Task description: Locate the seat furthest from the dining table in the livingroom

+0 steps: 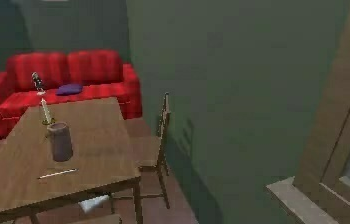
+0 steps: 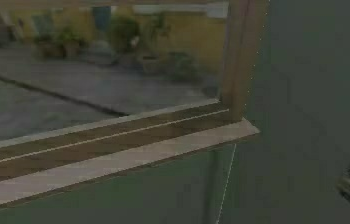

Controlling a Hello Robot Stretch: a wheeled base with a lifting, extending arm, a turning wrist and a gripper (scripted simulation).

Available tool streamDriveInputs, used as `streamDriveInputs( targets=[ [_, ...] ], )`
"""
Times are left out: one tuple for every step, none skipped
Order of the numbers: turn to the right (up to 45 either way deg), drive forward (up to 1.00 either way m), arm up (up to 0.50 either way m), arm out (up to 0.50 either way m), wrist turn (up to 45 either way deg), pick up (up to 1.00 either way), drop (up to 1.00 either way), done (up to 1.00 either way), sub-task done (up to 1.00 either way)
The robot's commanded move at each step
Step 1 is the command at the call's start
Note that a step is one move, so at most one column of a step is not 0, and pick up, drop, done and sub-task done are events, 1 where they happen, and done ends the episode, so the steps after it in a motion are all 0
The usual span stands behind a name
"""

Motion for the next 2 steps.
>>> streamDriveInputs(
  targets=[
    [-45.0,0.0,0.0,0.0,0.0,0.0,0.0,0.0,0.0],
    [-45.0,0.0,0.0,0.0,0.0,0.0,0.0,0.0,0.0]
  ],
)
